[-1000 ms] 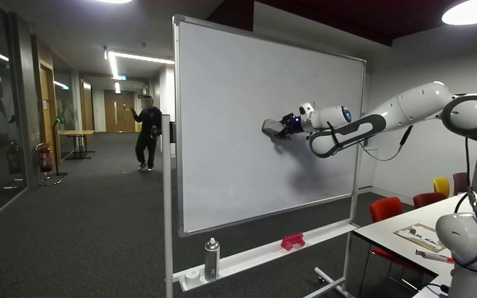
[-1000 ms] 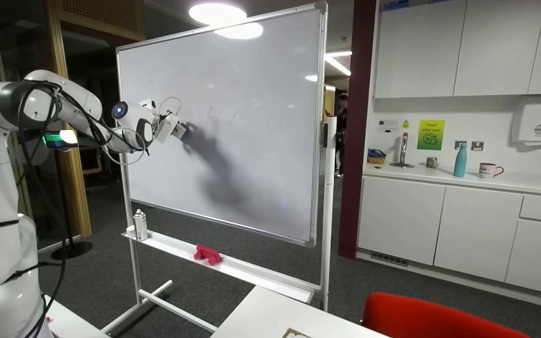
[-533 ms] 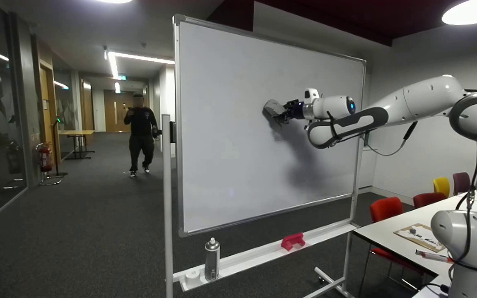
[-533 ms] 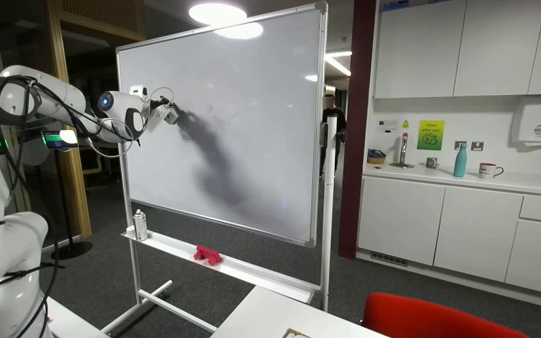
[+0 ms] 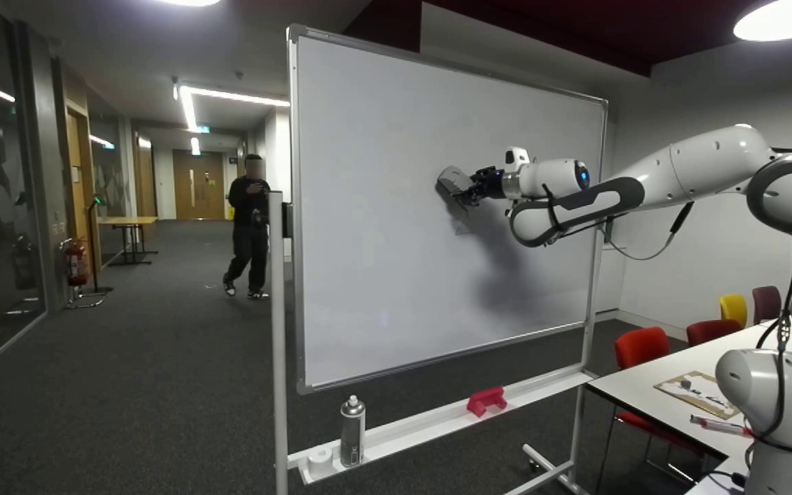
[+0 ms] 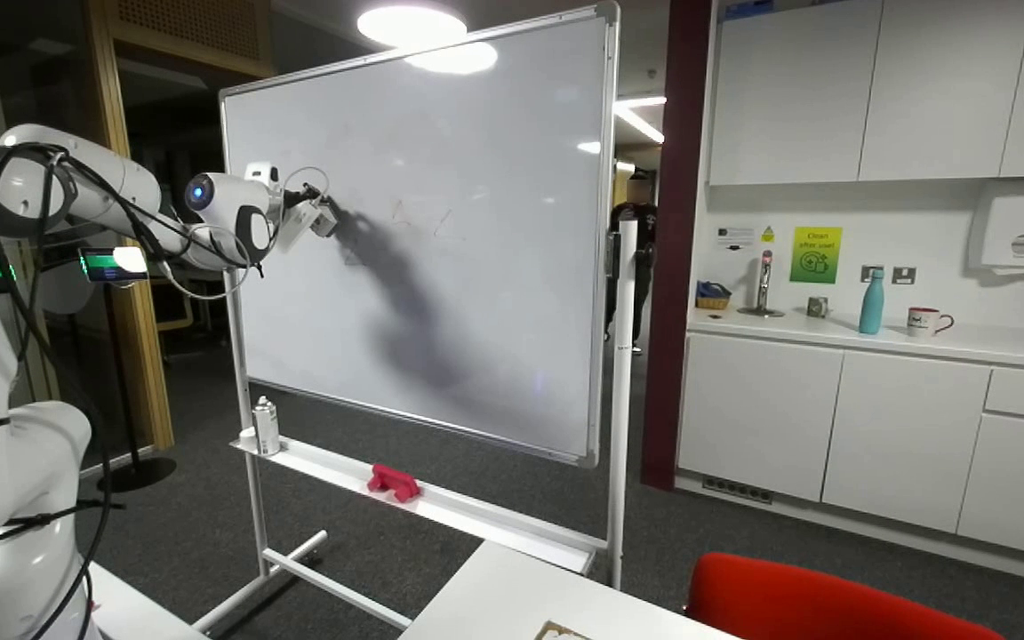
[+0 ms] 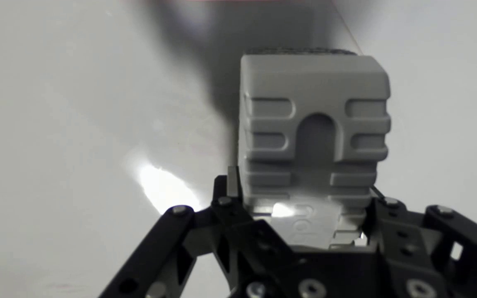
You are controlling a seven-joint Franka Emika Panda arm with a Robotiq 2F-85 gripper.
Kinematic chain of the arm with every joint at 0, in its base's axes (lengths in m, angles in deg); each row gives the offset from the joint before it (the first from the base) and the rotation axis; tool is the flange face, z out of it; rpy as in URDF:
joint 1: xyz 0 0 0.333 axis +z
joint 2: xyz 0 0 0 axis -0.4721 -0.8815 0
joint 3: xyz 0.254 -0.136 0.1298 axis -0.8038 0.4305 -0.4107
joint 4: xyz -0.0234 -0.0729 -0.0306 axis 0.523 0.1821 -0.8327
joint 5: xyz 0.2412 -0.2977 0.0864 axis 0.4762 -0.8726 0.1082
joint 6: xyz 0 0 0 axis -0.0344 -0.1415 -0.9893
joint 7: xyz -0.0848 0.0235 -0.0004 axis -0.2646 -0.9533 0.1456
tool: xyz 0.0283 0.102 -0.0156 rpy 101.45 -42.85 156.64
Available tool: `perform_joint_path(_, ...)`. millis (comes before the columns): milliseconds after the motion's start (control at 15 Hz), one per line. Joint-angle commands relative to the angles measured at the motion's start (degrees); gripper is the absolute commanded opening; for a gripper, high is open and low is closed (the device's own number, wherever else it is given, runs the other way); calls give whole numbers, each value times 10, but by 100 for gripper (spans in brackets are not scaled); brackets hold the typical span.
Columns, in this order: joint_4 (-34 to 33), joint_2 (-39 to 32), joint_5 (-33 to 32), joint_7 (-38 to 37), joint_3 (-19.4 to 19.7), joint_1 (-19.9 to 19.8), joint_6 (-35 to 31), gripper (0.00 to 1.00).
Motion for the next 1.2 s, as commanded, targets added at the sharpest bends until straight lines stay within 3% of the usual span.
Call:
perform_joint_path(0,0,0,0,0,0,0,0,60)
perform_joint_path(600,0,0,0,0,0,0,0,60)
perform_joint_path(667,7,-13,11,-2,-3,-10,-14,35)
perform_joint_path(1133,-13,-110,122,-35,-14,-63,-5,35)
